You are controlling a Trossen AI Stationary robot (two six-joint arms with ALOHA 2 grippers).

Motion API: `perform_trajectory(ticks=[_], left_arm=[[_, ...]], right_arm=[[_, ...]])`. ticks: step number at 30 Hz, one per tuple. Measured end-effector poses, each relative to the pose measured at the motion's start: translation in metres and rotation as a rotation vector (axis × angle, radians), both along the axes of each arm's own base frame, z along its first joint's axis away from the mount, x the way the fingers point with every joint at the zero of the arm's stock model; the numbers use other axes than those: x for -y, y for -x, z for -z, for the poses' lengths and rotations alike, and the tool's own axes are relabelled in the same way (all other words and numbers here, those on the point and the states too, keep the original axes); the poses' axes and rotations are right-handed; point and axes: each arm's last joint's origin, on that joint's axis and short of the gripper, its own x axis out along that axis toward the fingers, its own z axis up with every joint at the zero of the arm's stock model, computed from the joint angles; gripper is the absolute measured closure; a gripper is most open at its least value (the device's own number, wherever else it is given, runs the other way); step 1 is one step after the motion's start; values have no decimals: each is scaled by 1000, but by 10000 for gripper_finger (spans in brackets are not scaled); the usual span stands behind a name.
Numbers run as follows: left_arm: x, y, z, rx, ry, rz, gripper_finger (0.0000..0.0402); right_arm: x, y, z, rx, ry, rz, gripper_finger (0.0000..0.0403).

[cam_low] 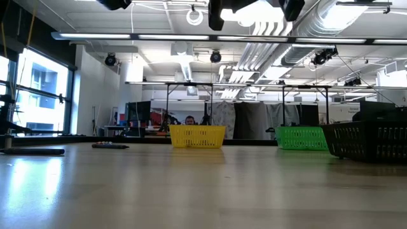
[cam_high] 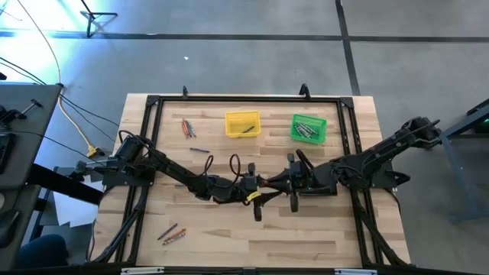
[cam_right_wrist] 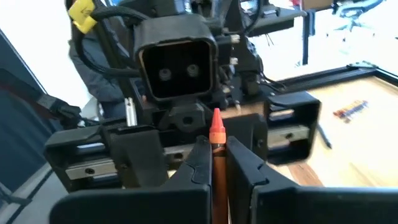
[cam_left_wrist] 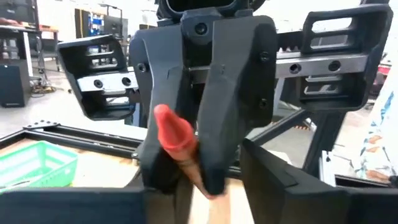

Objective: Sort crayons
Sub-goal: Put the orange crayon into the black basket

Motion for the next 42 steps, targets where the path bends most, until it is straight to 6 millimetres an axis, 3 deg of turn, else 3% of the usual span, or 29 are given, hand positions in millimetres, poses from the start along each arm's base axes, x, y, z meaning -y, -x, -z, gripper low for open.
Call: perform_trajectory(ticks=[8,15,20,32,42], left_arm=[[-1,0,0,-10,19,-13,236],[6,2,3,-52,35,23,240],[13,5,3,-53,34,44,247],[21,8,3,-54,36,51,251],[28,28,-8,-221,-9,-20,251]], right_arm=[[30,33,-10,-158,-31,97,400],[52,84,18,-579,-95,397,401],[51,107,44,-774,-152,528,402],[37,120,88,-844,-310,489,396],[33,116,87,-806,-331,418,279]])
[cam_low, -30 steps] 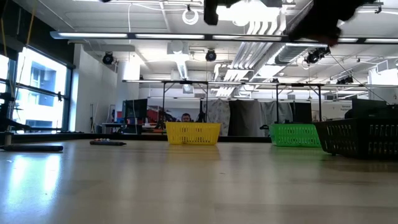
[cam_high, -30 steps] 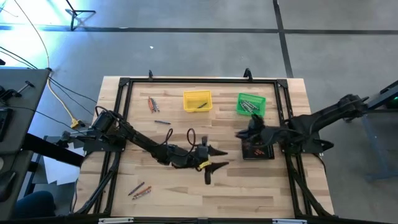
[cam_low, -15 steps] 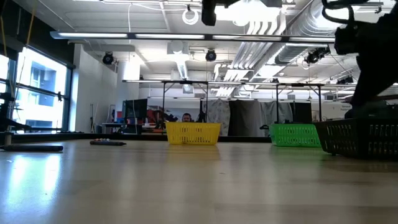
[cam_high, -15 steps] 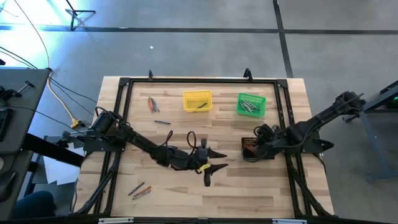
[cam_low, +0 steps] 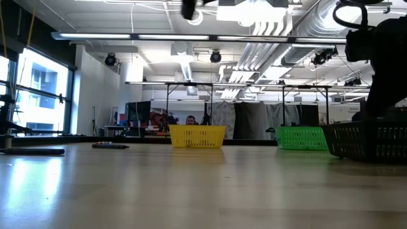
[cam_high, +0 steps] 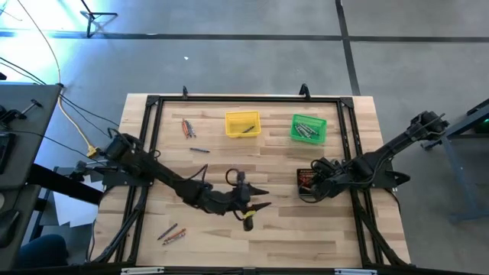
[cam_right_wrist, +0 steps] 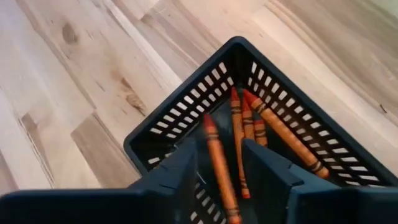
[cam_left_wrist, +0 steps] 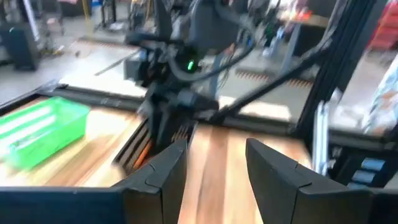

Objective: Sort crayons
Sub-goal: Put the orange crayon into the black basket, then put the blue crayon into the yellow basket

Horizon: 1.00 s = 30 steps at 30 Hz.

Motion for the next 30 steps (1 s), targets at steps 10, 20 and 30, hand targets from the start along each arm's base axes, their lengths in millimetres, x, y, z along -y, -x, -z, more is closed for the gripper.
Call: perform_trajectory(ticks=[10,20,30], left_arm=[[0,86,-3,-536,154,-201,255],[12,152,17,-974,211,-363,280],[-29,163,59,-1310,82,-344,286]], right_arm=[[-6,-10,-22,86,-35,-53,256],[-11,-33,-52,368,72,-153,258],[-5,-38,-57,405,116,-118,258]])
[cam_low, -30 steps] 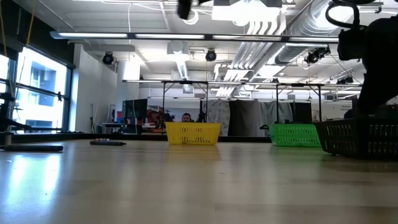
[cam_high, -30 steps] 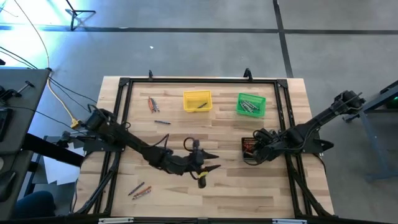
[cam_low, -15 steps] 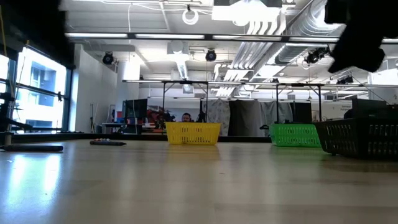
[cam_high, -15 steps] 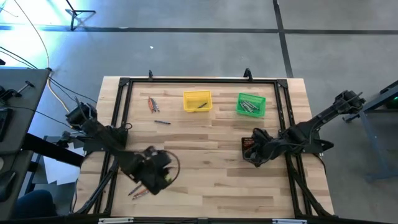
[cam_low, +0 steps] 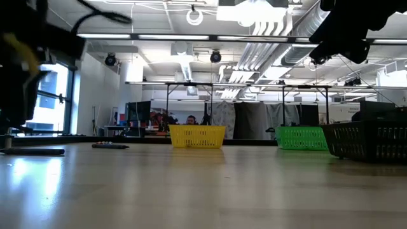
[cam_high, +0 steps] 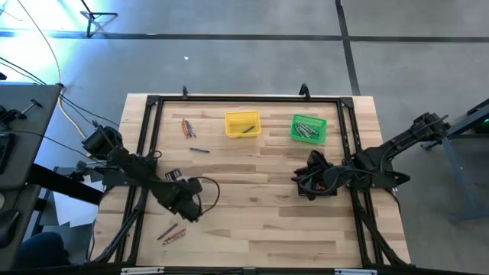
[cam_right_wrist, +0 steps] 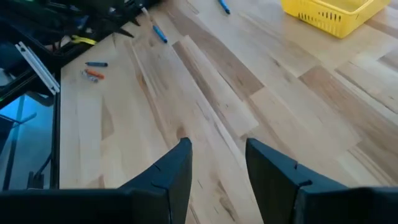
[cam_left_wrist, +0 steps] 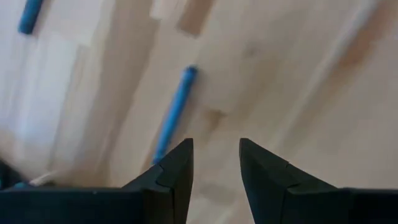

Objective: Sort crayons
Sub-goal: Put the blue crayon into the yellow basket

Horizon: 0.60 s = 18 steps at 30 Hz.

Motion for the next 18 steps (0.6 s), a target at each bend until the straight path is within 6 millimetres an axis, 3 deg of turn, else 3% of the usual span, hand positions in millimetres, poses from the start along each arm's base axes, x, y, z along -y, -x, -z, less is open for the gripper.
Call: perform_trajectory(ticks=[9,18], left_arm=[[-34,-6,30,-94,114,74,286],[-57,-14,32,-122,113,111,286]], right_arm=[[3,-1,0,-1,6,11,258],[3,-1,0,-2,5,9,258]])
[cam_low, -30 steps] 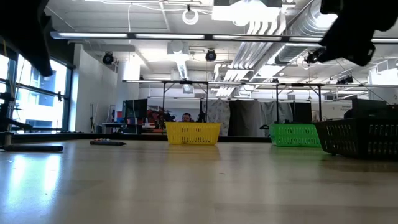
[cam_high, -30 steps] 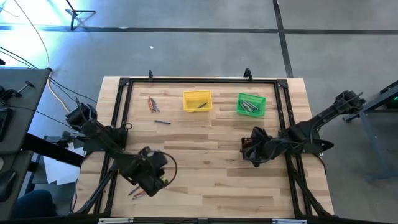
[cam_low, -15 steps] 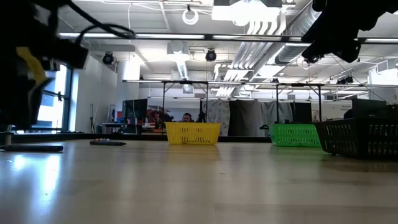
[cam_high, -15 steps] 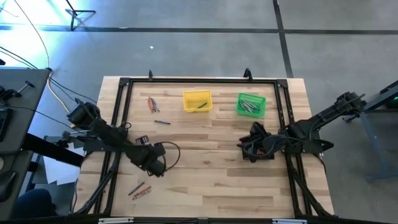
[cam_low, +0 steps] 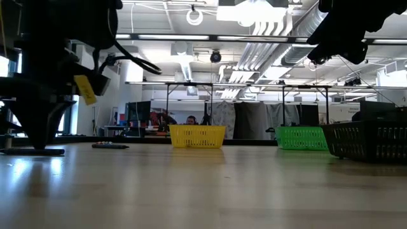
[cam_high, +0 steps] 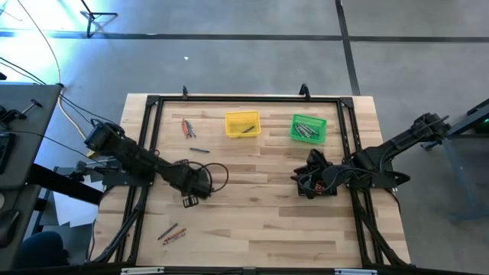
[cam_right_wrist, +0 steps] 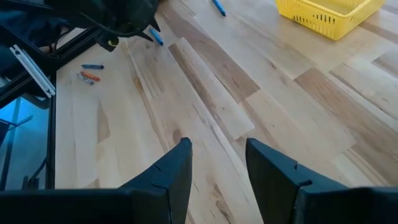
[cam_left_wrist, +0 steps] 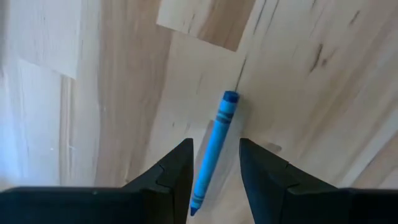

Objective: Sort crayons
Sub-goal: Put the blue crayon into the yellow basket

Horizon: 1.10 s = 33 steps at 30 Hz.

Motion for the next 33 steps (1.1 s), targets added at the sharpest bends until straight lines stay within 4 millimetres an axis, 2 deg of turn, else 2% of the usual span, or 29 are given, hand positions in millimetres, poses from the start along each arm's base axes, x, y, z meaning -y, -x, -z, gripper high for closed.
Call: perform_trajectory(ticks=[8,16,22,25,30,33], left_arm=[[-13,-4,1,-35,71,8,286],[-27,6,19,-59,168,-36,286],[-34,8,22,-70,203,-47,290],[-38,7,22,-77,231,-54,314],[-42,6,23,-77,281,-90,389],[-43,6,23,-77,295,-120,391]], right_arm=[[0,0,0,-2,8,-7,258],[0,0,0,-5,19,-17,258],[0,0,0,-5,20,-17,258],[0,0,0,-6,20,-17,258],[0,0,0,-6,20,-17,258],[0,0,0,-6,20,-17,258]])
